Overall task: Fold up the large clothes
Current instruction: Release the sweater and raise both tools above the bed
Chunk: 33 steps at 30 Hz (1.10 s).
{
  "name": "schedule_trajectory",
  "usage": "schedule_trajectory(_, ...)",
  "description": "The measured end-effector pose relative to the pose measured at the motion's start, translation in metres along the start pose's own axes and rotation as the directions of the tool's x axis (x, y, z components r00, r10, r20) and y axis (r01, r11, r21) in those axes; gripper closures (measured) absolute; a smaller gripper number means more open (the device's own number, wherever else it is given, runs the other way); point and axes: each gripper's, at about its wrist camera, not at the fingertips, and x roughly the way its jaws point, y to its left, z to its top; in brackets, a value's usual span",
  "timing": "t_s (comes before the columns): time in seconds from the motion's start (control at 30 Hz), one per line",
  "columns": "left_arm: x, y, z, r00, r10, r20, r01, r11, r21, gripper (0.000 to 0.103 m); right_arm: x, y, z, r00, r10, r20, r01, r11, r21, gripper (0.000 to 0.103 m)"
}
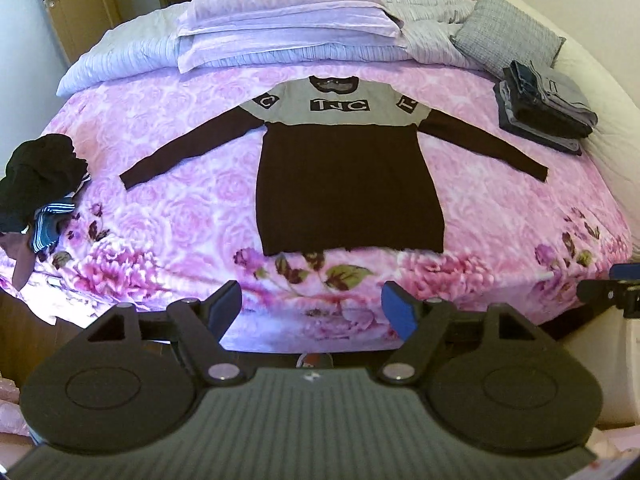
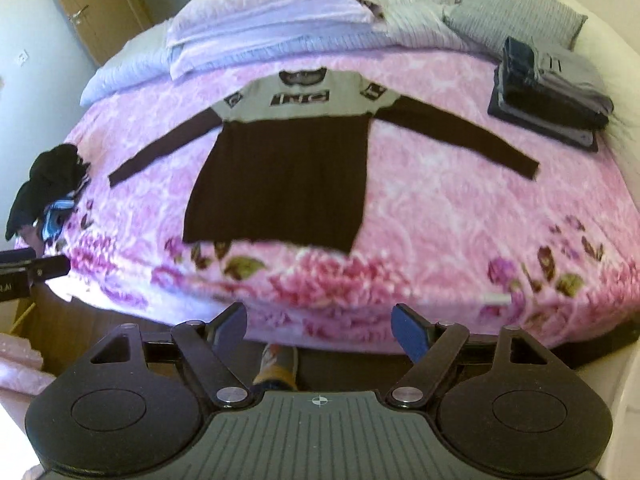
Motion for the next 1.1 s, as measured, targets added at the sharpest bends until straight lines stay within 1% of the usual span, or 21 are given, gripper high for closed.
schedule_trajectory(0.2, -0.017, -0.014, -0.003, 1.000, -0.005, 0.022, 0.005, 1.000, 0.021, 0.028, -0.011, 0.009, -0.007, 1.000, 0.006, 0.022, -0.005, 0.999, -0.050, 0.027)
schedule_trajectory(0.3, -0.020, -0.020, -0.003, 1.000, -0.005, 0.025, 0.004, 1.000, 0.030, 0.025, -0.012, 0.011, -0.009, 0.999, 0.015, 0.029, -0.014, 0.998, -0.056, 0.027)
schedule_trajectory(0.4, -0.023, -0.024, -0.003, 1.000, -0.001, 0.025, 0.000, 0.999, 0.041, 0.025, -0.013, 0.012, -0.008, 0.999, 0.025, 0.032, -0.023, 0.998, -0.062, 0.027)
schedule_trajectory(0.73, -0.020, -0.030, 0.002, 1.000, -0.011, 0.021, 0.009, 0.997, 0.073, 0.024, -0.011, 0.013, -0.004, 0.999, 0.028, 0.028, -0.026, 0.998, -0.058, 0.027)
schedule_trajectory(1.1, -0.018, -0.030, 0.003, 1.000, -0.009, 0.021, 0.007, 0.998, 0.067, 0.024, -0.009, 0.012, -0.001, 0.999, 0.027, 0.027, -0.025, 0.998, -0.063, 0.027)
